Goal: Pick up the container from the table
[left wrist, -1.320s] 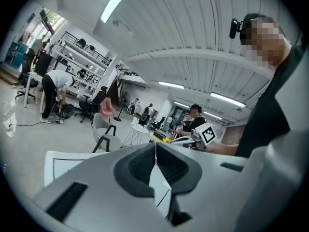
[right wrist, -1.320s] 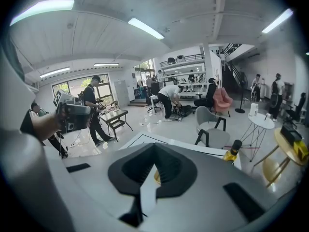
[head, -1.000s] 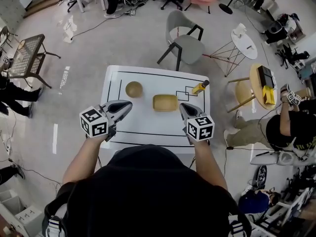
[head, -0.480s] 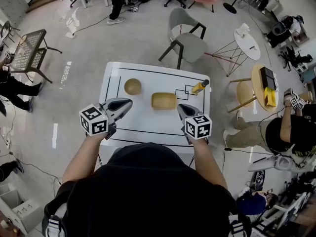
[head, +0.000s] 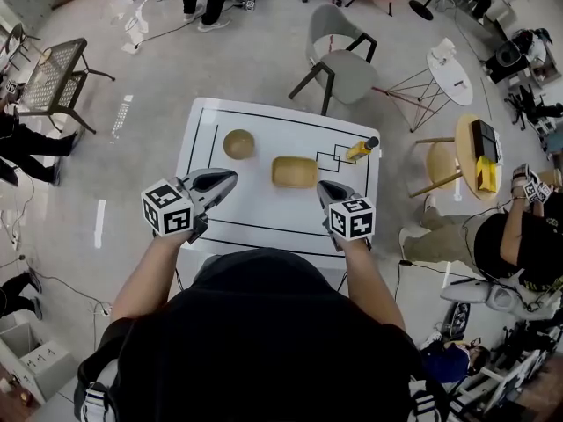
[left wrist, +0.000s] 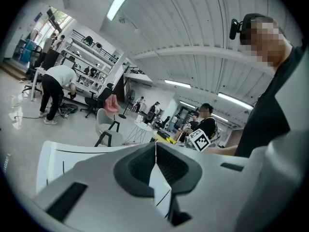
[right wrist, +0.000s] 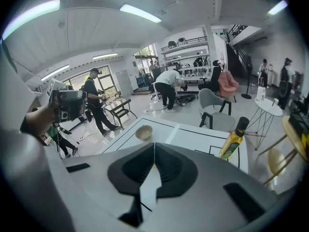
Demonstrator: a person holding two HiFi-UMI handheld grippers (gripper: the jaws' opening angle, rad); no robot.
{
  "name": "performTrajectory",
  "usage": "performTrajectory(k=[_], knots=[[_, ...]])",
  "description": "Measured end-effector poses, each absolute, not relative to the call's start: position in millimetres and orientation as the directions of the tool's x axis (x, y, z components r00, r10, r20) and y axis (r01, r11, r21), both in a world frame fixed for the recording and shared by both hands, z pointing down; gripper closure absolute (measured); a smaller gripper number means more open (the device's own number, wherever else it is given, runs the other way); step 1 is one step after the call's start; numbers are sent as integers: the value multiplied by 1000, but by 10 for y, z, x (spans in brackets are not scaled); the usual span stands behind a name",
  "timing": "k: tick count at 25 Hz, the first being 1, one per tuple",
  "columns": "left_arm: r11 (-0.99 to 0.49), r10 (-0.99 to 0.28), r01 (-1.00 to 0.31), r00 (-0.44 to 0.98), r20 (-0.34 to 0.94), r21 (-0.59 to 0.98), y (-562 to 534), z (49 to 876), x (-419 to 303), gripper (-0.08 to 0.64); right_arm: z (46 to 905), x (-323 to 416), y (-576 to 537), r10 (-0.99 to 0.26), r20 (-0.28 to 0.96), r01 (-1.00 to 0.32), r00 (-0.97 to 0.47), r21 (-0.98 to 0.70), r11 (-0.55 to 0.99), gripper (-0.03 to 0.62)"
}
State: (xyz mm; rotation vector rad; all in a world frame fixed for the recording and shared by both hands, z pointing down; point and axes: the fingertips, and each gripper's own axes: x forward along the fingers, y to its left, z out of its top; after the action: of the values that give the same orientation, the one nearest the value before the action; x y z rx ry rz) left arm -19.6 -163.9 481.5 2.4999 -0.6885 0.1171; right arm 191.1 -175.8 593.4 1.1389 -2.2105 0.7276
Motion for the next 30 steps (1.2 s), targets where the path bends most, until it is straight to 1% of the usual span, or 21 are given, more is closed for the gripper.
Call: performTrajectory(k=[8,30], knots=[[-707,-455,-512,857,240,487,-1670,4895,-184,549,6267,1876,-1773,-475,723,-824,-502,-231,518,583],[-667,-496,-557,827,263,495,-1834,5072,-347,549,6878,1713,-1890,-394,772,-802,-498,-238,548,578]])
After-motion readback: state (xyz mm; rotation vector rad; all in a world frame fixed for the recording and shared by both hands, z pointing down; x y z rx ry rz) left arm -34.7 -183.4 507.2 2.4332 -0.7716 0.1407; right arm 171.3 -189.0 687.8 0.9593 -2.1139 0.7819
